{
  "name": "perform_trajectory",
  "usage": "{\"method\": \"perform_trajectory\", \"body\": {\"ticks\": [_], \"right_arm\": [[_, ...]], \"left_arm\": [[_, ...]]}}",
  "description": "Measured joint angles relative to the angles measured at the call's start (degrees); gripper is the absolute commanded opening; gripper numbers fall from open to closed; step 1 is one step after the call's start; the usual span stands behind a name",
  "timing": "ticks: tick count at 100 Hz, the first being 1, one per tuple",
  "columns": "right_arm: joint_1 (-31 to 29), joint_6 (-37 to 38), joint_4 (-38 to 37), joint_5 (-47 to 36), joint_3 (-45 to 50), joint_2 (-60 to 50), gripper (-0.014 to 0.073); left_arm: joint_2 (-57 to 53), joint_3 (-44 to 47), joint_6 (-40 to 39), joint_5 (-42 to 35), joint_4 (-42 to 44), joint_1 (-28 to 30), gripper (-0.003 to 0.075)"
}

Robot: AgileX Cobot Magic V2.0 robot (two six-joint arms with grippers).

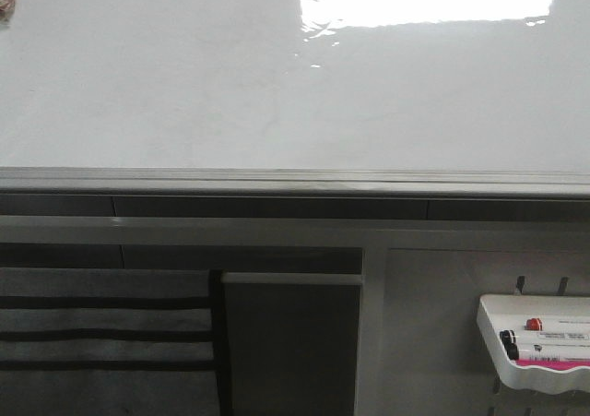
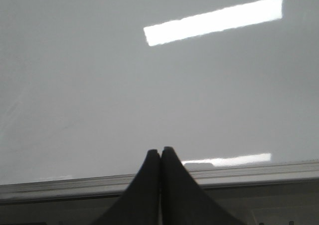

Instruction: Write number 3 on whiteboard

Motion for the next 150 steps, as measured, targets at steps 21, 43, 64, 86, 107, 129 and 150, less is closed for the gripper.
{"method": "perform_trajectory", "body": {"ticks": [21, 43, 64, 86, 107, 129, 150], "right_arm": [[0.00, 0.00, 0.00, 0.00, 0.00, 0.00, -0.0069], [0.00, 0.00, 0.00, -0.13, 0.00, 0.00, -0.0069], [0.00, -0.11, -1.62, 4.78, 0.00, 0.00, -0.0069], [0.00, -0.11, -1.89, 12.22, -2.25, 0.00, -0.0069], [0.00, -0.11, -1.89, 20.79, -15.56, 6.11, -0.0069], [0.00, -0.11, -1.89, 32.28, -28.86, 20.84, -0.0069], [0.00, -0.11, -1.89, 37.63, -34.70, 30.86, -0.0069]], "left_arm": [[0.00, 0.00, 0.00, 0.00, 0.00, 0.00, -0.0020], [0.00, 0.00, 0.00, 0.00, 0.00, 0.00, -0.0020], [0.00, 0.00, 0.00, 0.00, 0.00, 0.00, -0.0020], [0.00, -1.48, 0.00, 5.29, -0.11, 0.00, -0.0020], [5.89, -14.31, 0.00, 13.57, -0.11, 0.00, -0.0020], [20.93, -29.21, 0.00, 25.78, 0.22, 0.00, -0.0020], [29.50, -33.51, 0.00, 28.04, 0.22, 0.00, -0.0020]]}}
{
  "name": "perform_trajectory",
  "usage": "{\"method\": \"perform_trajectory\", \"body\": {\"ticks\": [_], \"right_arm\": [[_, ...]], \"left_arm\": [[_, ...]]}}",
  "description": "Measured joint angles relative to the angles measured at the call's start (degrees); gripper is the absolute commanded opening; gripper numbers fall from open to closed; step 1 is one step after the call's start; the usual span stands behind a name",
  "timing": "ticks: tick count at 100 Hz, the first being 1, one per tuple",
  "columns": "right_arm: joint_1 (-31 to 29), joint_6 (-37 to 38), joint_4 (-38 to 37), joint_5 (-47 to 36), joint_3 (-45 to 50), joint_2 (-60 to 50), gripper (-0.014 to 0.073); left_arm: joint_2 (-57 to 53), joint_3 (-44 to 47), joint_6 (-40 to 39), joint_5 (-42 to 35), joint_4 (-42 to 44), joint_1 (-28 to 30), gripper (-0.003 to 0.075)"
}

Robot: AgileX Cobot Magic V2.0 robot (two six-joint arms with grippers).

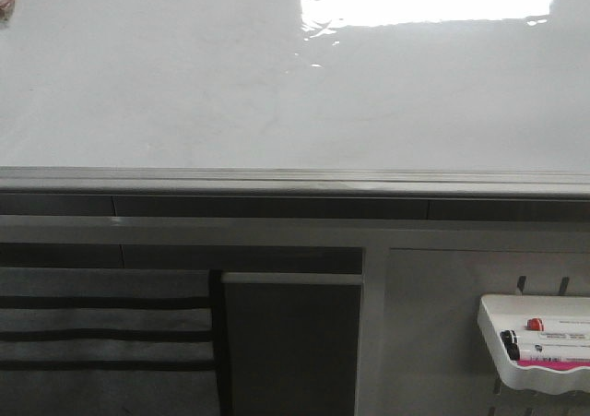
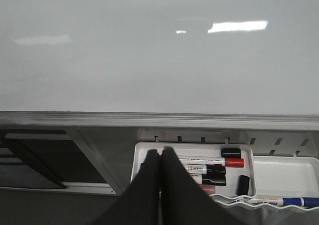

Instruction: Write number 3 on whiteboard

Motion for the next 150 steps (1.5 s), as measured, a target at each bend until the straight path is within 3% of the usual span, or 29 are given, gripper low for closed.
{"method": "perform_trajectory", "body": {"ticks": [28, 36, 41, 48, 56, 65, 70, 150], "right_arm": [[0.00, 0.13, -0.09, 0.62, -0.15, 4.88, -0.0064], [0.00, 0.13, -0.09, 0.62, -0.15, 5.39, -0.0011], [0.00, 0.13, -0.09, 0.62, -0.15, 5.64, 0.0069], [0.00, 0.13, -0.09, 0.62, -0.15, 5.88, 0.0212], [0.00, 0.13, -0.09, 0.62, -0.15, 6.02, 0.0366], [0.00, 0.13, -0.09, 0.40, -0.15, 6.02, 0.0426], [0.00, 0.13, -0.09, 0.15, -0.15, 6.02, 0.0419], [0.00, 0.13, -0.09, -1.45, -0.15, 6.02, 0.0419]], "left_arm": [[6.76, -0.03, 0.00, -0.47, 0.00, 0.00, -0.0020], [8.65, -0.03, 0.00, -1.02, 0.00, 0.00, -0.0017], [9.87, -0.03, 0.00, -1.49, 0.00, 0.00, 0.0008], [11.59, -0.03, 0.00, -2.79, 0.00, 0.00, 0.0102], [13.56, -0.03, 0.00, -4.65, 0.00, 0.00, 0.0282], [15.35, -0.03, 0.00, -7.27, 0.00, 0.00, 0.0469], [16.60, -0.27, 0.00, -8.64, 0.00, 0.00, 0.0514], [48.20, -22.88, 0.24, -10.90, 2.08, -2.02, 0.0490]]}}
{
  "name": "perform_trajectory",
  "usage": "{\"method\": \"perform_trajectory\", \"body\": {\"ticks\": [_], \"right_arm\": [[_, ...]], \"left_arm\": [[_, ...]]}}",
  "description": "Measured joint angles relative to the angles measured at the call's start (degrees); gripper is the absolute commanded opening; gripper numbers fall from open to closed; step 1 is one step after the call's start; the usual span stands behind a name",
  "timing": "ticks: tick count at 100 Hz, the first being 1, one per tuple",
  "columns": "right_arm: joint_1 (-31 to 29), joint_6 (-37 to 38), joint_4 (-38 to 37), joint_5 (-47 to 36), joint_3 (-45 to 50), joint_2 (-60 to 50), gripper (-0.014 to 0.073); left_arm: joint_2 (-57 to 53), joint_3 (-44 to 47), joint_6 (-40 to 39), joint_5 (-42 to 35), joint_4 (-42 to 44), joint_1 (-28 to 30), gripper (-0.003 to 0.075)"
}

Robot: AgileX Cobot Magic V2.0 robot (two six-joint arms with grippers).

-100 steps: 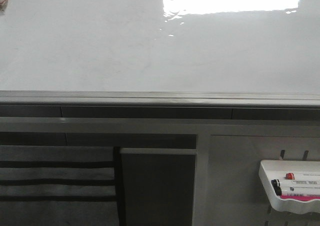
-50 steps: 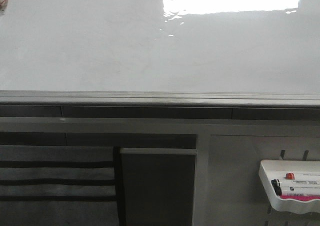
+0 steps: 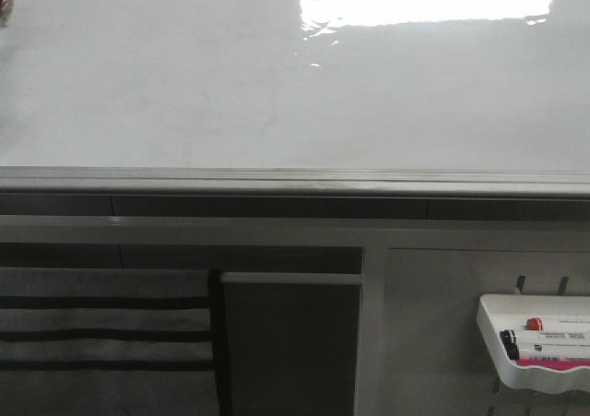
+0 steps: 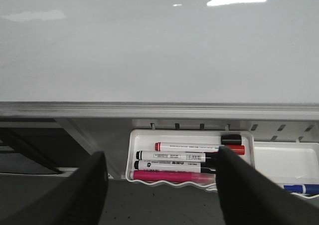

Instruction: Write number 3 on whiteboard

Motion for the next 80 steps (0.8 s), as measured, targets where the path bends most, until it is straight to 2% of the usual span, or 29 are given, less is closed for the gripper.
{"method": "perform_trajectory", "body": {"ticks": [28, 57, 80], "right_arm": [[0.00, -0.13, 0.00, -0.08, 0.00, 0.00, 0.0419], [0.00, -0.13, 0.00, -0.08, 0.00, 0.00, 0.0419], [0.00, -0.13, 0.00, -0.08, 0.00, 0.00, 0.0419]], "left_arm": [[5.59, -3.44, 0.09, 0.24, 0.09, 0.00, 0.0476], [5.96, -3.66, 0.09, 0.35, 0.35, 0.00, 0.0185], [5.96, -3.66, 0.09, 0.81, 0.44, 0.00, 0.0073]]}}
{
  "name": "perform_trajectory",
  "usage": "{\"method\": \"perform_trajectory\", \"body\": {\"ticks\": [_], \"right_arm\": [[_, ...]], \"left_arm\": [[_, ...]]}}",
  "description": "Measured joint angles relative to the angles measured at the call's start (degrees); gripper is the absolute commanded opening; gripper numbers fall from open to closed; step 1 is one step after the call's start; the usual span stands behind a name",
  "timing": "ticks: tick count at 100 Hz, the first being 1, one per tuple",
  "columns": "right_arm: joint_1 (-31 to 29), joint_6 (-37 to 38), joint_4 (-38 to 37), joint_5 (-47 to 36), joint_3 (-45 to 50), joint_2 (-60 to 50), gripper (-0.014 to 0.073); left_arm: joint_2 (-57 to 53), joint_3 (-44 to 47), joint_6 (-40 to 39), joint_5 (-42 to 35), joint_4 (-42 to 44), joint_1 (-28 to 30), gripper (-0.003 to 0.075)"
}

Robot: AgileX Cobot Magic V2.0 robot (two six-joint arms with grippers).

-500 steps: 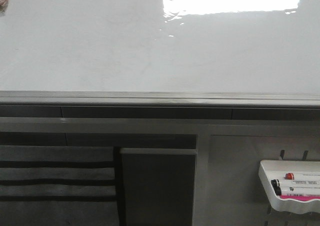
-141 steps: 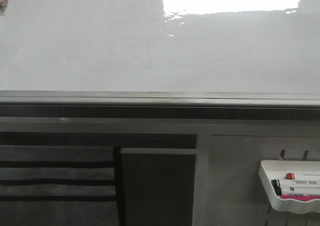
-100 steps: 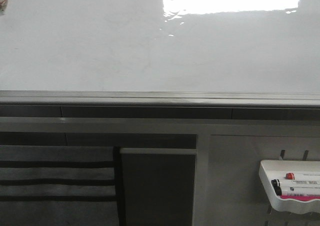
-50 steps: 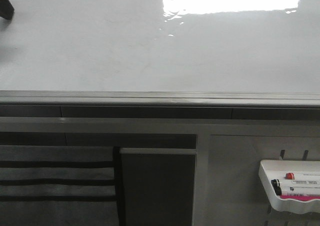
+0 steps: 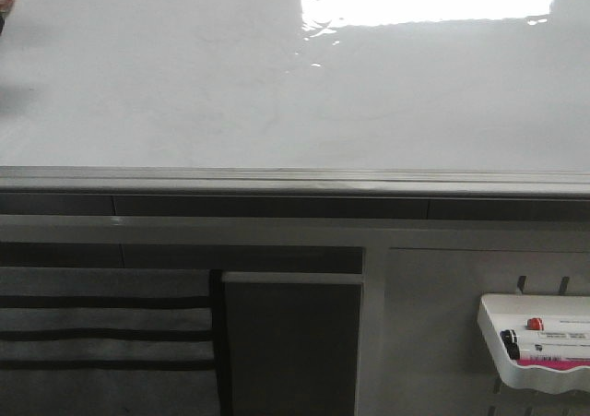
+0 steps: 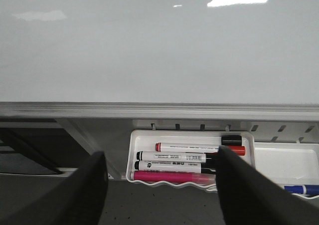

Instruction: Write number 3 on whiteboard

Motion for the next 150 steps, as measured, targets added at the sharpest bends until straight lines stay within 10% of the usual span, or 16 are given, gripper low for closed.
{"method": "perform_trajectory", "body": {"ticks": [42, 80, 115, 150], "right_arm": [[0.00, -2.08, 3.59, 3.41, -6.31, 2.14, 0.0418], [1.00, -39.21, 32.51, 26.24, -20.96, 20.34, 0.0418], [22.87, -50.97, 28.10, 32.75, -35.01, 35.02, 0.0418], [36.44, -54.82, 25.01, 32.97, -44.51, 42.92, 0.0418]], "left_arm": [[-7.01, -4.56, 11.85, 24.64, -1.95, -0.79, 0.0006], [-9.74, -7.18, 36.57, 48.87, -14.90, -14.76, 0.0006], [-9.74, -7.18, 40.61, 50.16, -15.77, -31.16, 0.0006], [-9.74, -7.18, 40.61, 50.08, -15.82, -33.94, 0.0006]]}}
